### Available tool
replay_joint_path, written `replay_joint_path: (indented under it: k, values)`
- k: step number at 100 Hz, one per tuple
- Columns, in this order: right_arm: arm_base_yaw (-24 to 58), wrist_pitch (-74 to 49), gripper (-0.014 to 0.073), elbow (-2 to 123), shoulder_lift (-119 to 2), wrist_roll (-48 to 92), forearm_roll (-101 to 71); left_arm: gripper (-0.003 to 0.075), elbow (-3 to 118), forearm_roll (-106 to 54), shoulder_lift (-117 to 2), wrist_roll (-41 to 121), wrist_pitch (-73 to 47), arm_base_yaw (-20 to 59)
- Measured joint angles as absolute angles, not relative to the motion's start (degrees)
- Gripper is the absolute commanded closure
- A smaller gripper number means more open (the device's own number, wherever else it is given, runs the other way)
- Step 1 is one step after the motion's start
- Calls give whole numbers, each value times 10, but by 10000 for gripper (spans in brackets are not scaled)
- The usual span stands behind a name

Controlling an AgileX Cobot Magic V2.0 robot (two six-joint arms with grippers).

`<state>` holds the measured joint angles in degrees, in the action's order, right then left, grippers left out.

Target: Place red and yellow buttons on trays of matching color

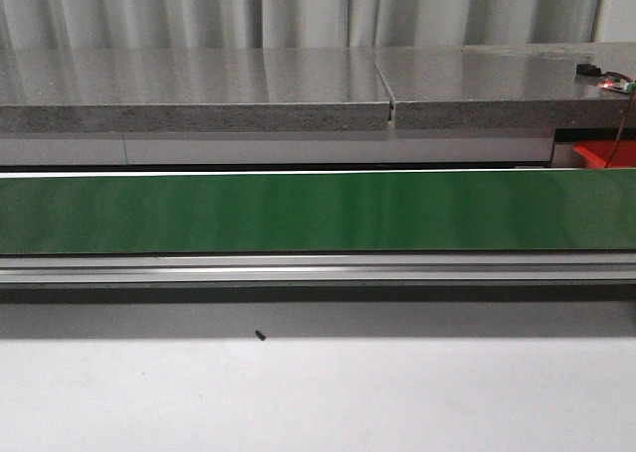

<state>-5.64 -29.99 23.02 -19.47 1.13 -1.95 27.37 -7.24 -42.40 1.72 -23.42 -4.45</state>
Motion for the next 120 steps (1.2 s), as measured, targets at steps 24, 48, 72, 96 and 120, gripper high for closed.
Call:
replay_joint_path:
  k: [24,48,72,96,120]
  values:
    - [-56,-300,652,230,-195,11,-20,739,314,-78,-471,17,-231,-97]
    - [-56,-300,652,230,-195,12,-20,738,394,-68,-535,16,-238,-143]
    - [-56,-300,652,230,-195,12,-20,738,477,-64,-620,16,-234,-168]
    - [-56,-300,652,230,-195,11,-20,584,551,-63,-704,15,-237,-184]
    - [-56,-300,652,230,-195,13,-20,76,611,-38,-770,14,-244,-189]
